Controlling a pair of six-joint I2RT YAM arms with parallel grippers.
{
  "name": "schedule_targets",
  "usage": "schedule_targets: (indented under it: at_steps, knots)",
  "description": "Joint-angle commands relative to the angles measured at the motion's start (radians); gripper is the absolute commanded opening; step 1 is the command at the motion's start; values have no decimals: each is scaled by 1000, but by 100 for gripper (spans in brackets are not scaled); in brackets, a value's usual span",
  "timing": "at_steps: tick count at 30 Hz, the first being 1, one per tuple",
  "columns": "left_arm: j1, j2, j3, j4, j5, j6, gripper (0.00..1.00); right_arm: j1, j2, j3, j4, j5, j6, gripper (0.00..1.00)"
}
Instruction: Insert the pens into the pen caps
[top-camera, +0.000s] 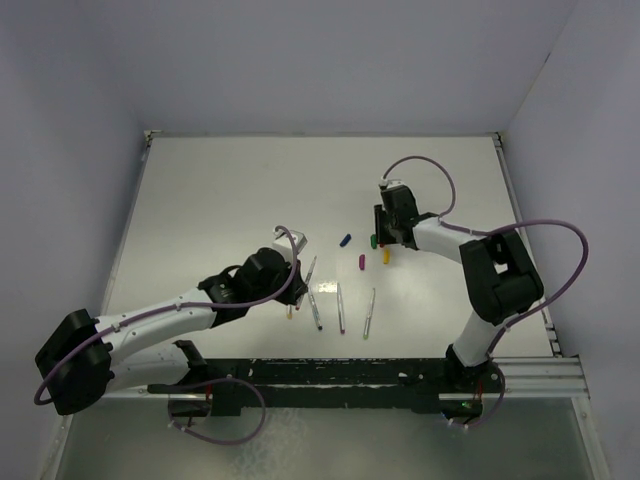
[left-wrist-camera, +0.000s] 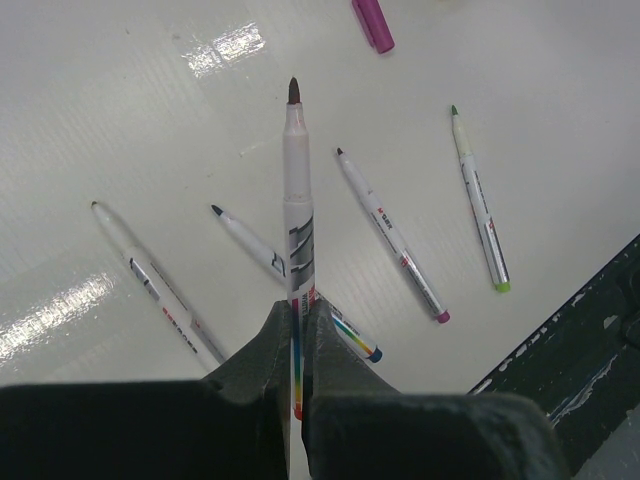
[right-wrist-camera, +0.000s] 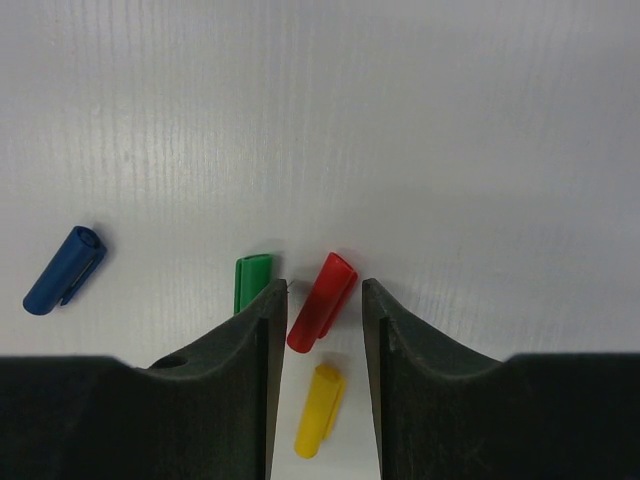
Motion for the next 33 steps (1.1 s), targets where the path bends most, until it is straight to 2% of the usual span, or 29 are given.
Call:
schedule_targets:
  at_steps: [1,11,15,16,20,28,33]
  knots:
    - [-4,-20,-4,30,-12,-7,0,10,13,36,1,18,5,39]
    - [-4,-6,-10,39,-11,-7,0,25,32,7,-15,37,49,39]
    - [-4,-9,-14,40,-13,-10,0,27,52,12,-33,48,58,34]
    - [-3,-10,-16,41,-13,-10,0,28,56,12,-37,52,60,31]
    - [-4,-13,-18,43,-18,-12,0,27,67,13,-51,71,69,0]
    - [-4,8,-16,54,-26,-3,0,29,23,23,-37,46,77,0]
    - [-4,25,-4,81,-24,18,0,29,-111,32,-9,29,79,0]
